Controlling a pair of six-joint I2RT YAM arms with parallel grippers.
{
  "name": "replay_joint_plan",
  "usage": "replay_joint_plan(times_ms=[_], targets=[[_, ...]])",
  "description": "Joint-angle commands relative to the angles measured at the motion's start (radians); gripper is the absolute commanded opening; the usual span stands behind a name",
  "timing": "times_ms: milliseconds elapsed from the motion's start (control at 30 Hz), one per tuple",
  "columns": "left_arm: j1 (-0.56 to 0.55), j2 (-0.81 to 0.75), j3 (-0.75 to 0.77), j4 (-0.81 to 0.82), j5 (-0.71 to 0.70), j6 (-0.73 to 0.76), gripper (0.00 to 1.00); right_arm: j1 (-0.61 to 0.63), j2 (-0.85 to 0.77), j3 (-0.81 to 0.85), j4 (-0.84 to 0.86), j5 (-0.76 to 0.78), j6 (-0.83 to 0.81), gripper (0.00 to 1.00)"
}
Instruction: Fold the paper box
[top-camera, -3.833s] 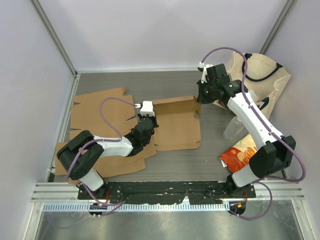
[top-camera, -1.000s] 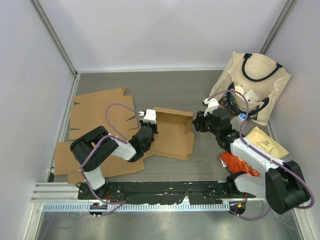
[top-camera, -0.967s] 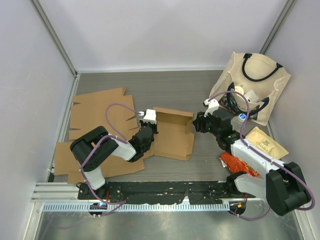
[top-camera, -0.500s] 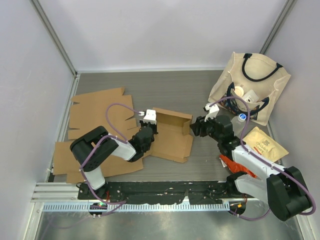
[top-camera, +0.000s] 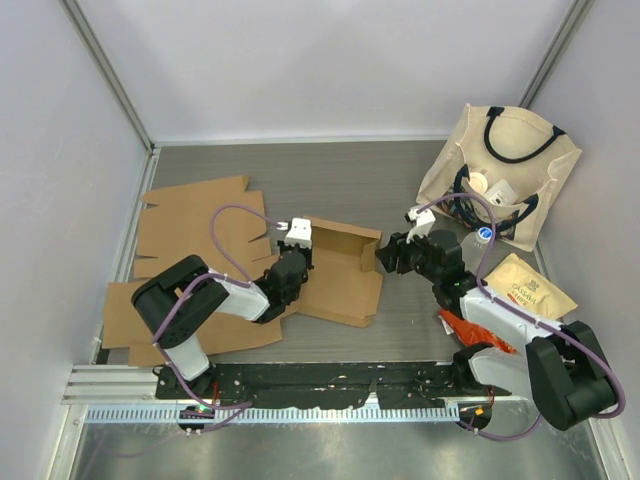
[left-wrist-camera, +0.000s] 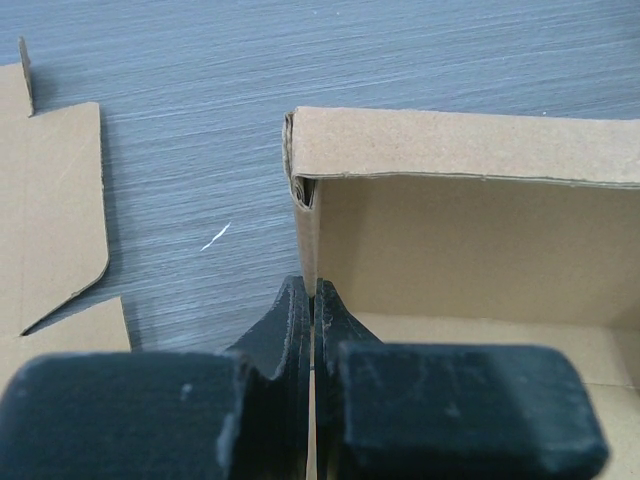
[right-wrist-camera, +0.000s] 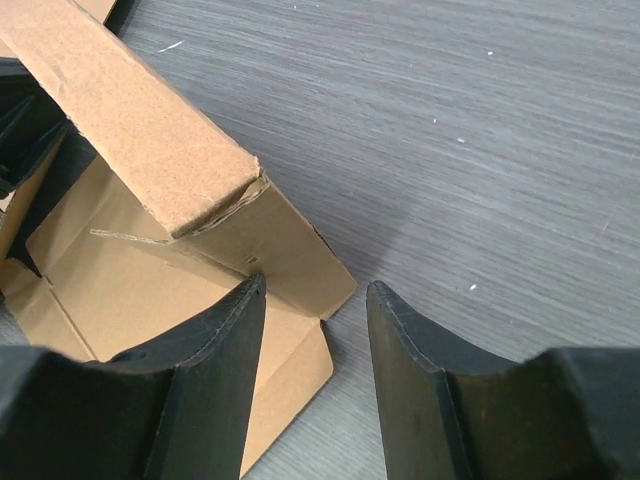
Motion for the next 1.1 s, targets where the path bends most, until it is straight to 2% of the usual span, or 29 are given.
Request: replay_joint_plan(times_ms=[0, 167, 400, 467, 500, 567, 667, 767, 900, 1000, 1067], targets=[[-0.011, -0.053, 0.05, -0.026, 0.013, 0.007, 0.0, 0.009, -0.064, 0.034, -0.037, -0.015, 0.067, 0.51], [-0.01, -0.009, 0.081, -0.022, -0.001, 0.0, 0.0, 0.008, -0.149, 0.022, -0.138, 0.073, 0.051, 0.54], [-0.01, 0.017, 0.082, 0.006, -0.021, 0.007, 0.0, 0.009, -0.158, 0.017, -0.157, 0.056, 0.076, 0.53], [-0.01, 0.026, 0.087, 0.013, -0.021, 0.014, 0.0, 0.008, -0.166, 0.017, -0.173, 0.088, 0.099, 0.52], [-0.008, 0.039, 0.088, 0.02, -0.021, 0.014, 0.0, 0.009, -0.169, 0.025, -0.195, 0.162, 0.122, 0.52], [-0.005, 0.045, 0.093, 0.033, -0.018, 0.013, 0.0, 0.008, -0.169, 0.046, -0.233, 0.174, 0.133, 0.52], [-0.005, 0.053, 0.087, 0.053, -0.001, 0.014, 0.0, 0.008, -0.167, 0.031, -0.163, 0.181, 0.105, 0.52], [-0.004, 0.057, 0.087, 0.05, 0.002, 0.019, 0.0, 0.008, -0.161, 0.094, -0.247, 0.182, 0.099, 0.51], [-0.004, 0.059, 0.082, 0.052, 0.013, 0.019, 0.0, 0.008, -0.283, 0.105, -0.328, 0.203, 0.152, 0.52], [-0.004, 0.063, 0.084, 0.055, 0.015, 0.016, 0.0, 0.006, -0.399, 0.123, -0.394, 0.338, 0.188, 0.55], [-0.002, 0.066, 0.085, 0.058, 0.016, 0.016, 0.0, -0.018, -0.347, 0.192, -0.509, 0.457, 0.173, 0.55]])
